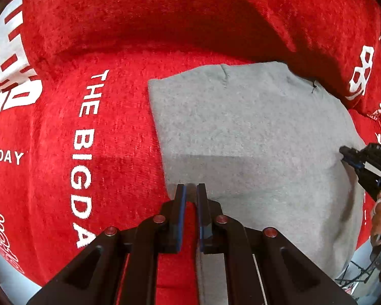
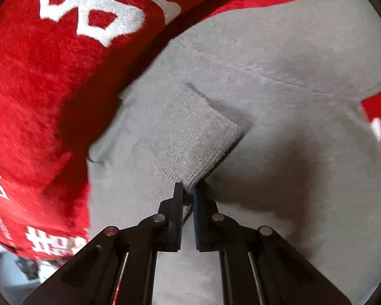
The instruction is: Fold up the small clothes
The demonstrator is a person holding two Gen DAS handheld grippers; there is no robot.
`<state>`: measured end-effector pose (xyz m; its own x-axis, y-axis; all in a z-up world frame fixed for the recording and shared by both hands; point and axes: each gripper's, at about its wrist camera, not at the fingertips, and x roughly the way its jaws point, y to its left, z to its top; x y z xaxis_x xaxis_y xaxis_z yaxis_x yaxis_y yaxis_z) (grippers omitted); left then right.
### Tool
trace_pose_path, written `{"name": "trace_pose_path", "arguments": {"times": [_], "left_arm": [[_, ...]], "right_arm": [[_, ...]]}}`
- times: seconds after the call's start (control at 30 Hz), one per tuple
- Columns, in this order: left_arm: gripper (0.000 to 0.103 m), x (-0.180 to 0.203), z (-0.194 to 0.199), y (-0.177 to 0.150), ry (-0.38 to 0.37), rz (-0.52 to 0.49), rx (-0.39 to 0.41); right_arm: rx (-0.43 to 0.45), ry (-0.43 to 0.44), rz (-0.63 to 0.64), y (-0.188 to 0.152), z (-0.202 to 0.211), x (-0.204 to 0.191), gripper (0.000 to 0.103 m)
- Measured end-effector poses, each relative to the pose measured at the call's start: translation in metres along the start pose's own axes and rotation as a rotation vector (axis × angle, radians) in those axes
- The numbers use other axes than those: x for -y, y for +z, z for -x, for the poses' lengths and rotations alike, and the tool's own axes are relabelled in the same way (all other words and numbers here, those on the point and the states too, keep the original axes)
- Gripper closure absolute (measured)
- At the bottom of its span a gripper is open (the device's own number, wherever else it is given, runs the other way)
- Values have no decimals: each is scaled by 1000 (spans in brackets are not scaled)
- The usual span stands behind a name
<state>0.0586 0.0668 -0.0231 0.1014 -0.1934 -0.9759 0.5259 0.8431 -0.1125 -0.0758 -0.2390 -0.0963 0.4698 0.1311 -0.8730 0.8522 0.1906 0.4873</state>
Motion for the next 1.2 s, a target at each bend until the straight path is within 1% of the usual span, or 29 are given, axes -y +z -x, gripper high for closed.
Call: {"name": "trace_pose_path", "arguments": {"times": [0.03, 0.13, 0.2, 0.27, 0.3, 0.33, 0.4, 0.5, 0.53, 0.6, 0.63, 0.77, 0.9, 0.97, 1.0, 1.03, 1.1, 1.13, 1.2], "left_arm": [[93, 2, -1, 0, 6, 0, -2], [93, 6, 1, 0, 17, 9, -8], [93, 8, 4, 0, 15, 9, 0], [93, 11, 6, -2, 16, -1, 3], [93, 13, 7, -3, 16, -3, 2], [93, 16, 8, -5, 17, -7, 0], [93, 19, 10, -8, 16, -10, -3], [93, 23, 13, -13, 17, -12, -6], [68, 25, 14, -15, 19, -14, -5], [5, 30, 14, -19, 16, -7, -3], [1, 32, 13, -20, 16, -4, 4], [1, 52, 1, -19, 10, -36, -18], [1, 78, -11, -15, 74, -84, -11], [1, 88, -13, -11, 79, -78, -2], [1, 96, -16, -8, 85, -73, -2], [1, 103, -18, -4, 98, -75, -10], [1, 118, -25, 0, 115, -80, -31], [1, 125, -25, 2, 108, -80, -41], [1, 142, -29, 4, 47, -90, -77]], "right_arm": [[-6, -16, 6, -1, 0, 3, 95], [-26, -26, 27, -2, 6, 7, 94], [-30, -64, 47, -5, 16, 7, 94], [-50, -53, 64, -11, 25, 10, 91], [-68, -47, 74, -16, 30, 13, 79], [-81, -47, 82, -21, 35, 16, 58], [-90, -59, 98, -34, 48, 24, 37], [-92, -78, 134, -52, 65, 32, 37], [-93, -84, 140, -57, 70, 36, 37], [-103, -92, 149, -66, 76, 43, 35], [-109, -96, 154, -70, 78, 46, 34], [-130, -96, 166, -77, 77, 56, 33], [-157, -64, 136, -74, 81, 71, 32], [-166, -52, 128, -68, 85, 81, 30], [-167, -46, 124, -65, 87, 85, 24], [-165, -42, 122, -61, 89, 89, 21], [-154, -34, 107, -48, 97, 102, 22], [-150, -32, 96, -42, 101, 107, 21], [-127, -15, 58, -25, 111, 124, 21]]}}
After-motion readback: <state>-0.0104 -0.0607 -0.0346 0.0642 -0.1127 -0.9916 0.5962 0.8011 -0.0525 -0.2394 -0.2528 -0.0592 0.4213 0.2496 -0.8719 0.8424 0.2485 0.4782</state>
